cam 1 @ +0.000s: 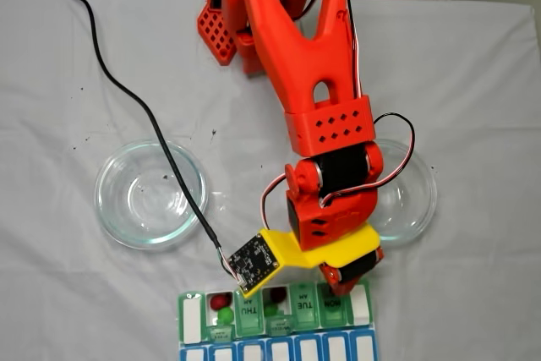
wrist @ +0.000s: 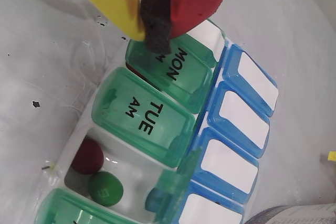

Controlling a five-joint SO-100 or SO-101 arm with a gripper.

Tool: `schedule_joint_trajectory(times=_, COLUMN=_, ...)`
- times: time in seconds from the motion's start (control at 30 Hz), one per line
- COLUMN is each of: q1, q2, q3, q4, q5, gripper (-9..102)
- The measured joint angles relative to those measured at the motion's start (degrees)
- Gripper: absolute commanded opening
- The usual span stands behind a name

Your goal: Sort medicines into box.

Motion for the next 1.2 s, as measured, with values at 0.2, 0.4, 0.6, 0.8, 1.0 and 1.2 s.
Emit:
schedule_joint_trajectory(times=0.2, q1=0.0, q2=-1.1, q3=-1.3, q4=0.8, q5=0.1, gripper=0)
schedule_joint_trajectory(times=0.4, q1=0.0, q2=-1.3, q3=-1.7, q4=2.5, q5=-1.1, gripper=0)
schedule_joint_trajectory(times=0.6, q1=-0.2, q2=-1.3, q3=-1.7, q4=4.1, q5=-2.0, gripper=0)
schedule_joint_trajectory(times=0.8, q1=-0.6, q2=-1.3, q3=-1.6, q4=5.1, q5=-2.4, gripper=0)
schedule_joint_trajectory(times=1.0, q1=-0.6, q2=-2.8, q3=-0.7, q4=5.1, q5=-2.4, gripper=0)
schedule_joint_trajectory(times=1.2, q1=-0.2, q2=-1.2, q3=0.4, q4=0.8, q5=-0.3, gripper=0)
